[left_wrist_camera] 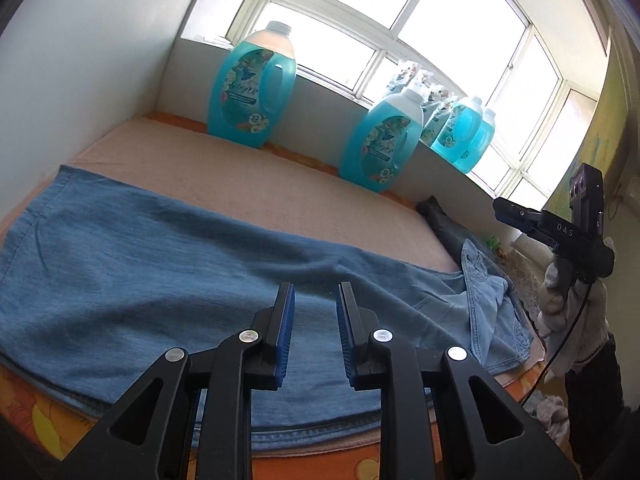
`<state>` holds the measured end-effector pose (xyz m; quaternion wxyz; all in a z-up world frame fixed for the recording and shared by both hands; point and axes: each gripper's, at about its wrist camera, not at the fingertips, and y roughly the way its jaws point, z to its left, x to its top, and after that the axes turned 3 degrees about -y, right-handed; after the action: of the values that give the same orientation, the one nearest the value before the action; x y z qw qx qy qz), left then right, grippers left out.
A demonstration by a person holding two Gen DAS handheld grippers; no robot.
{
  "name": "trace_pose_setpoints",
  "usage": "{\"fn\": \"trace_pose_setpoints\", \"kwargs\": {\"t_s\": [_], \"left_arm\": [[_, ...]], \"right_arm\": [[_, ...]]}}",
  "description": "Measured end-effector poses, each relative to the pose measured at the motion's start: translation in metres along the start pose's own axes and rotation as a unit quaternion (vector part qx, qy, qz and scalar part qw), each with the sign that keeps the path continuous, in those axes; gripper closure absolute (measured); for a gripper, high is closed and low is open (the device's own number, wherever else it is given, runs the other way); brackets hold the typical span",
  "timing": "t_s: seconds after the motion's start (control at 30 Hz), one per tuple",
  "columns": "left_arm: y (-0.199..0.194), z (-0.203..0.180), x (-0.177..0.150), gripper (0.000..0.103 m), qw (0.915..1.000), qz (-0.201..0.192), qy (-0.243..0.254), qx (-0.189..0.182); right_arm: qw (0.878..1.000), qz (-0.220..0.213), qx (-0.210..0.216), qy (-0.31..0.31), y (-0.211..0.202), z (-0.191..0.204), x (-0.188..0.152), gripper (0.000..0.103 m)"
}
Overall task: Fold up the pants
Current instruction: 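Open both grippers and move them back toward the jeans' waistband, then grasp the jeans' waistband with the left gripper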
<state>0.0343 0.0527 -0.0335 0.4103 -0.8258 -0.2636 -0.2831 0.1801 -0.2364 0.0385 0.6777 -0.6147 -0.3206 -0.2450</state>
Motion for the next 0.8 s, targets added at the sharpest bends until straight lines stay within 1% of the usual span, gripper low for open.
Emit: {"fn": "trace_pose_setpoints", "kwargs": {"t_s": [0.1,0.13,0.17,0.2,0.23,0.37,0.47,0.6,0.7,0.8], "left_arm": [[0.019,-0.025,0.000,0.083,0.9987,0.037,0.015,-0.031],[0.025,-0.034,0.000,0.081,0.9977,0.048,0.021,-0.042],[0.031,-0.043,0.000,0.077,0.9965,0.059,0.025,-0.053],[0.037,-0.053,0.002,0.068,0.9951,0.068,0.029,-0.066],[0.044,-0.062,0.003,0.064,0.9938,0.074,0.032,-0.077],[0.077,-0.102,0.005,0.064,0.9854,0.114,0.057,-0.112],[0.106,-0.134,0.003,0.064,0.9759,0.151,0.073,-0.141],[0.141,-0.179,-0.001,0.064,0.9634,0.185,0.104,-0.164],[0.164,-0.204,-0.008,0.064,0.9558,0.205,0.124,-0.170],[0.181,-0.219,-0.018,0.064,0.9488,0.226,0.136,-0.173]], "right_arm": [[0.999,0.006,-0.037,0.038,-0.018,-0.052,-0.020,0.039],[0.998,0.005,-0.049,0.051,-0.026,-0.069,-0.026,0.039],[0.996,0.003,-0.063,0.063,-0.034,-0.085,-0.034,0.039],[0.994,0.001,-0.074,0.075,-0.042,-0.101,-0.042,0.039],[0.993,0.000,-0.081,0.090,-0.049,-0.116,-0.049,0.039],[0.984,0.004,-0.104,0.146,-0.071,-0.174,-0.076,0.039],[0.978,0.005,-0.122,0.169,-0.081,-0.207,-0.089,0.039],[0.972,0.007,-0.117,0.204,-0.082,-0.241,-0.093,0.038],[0.970,0.021,-0.102,0.219,-0.068,-0.258,-0.080,0.038],[0.970,0.047,-0.086,0.223,-0.042,-0.266,-0.060,0.038]]}}
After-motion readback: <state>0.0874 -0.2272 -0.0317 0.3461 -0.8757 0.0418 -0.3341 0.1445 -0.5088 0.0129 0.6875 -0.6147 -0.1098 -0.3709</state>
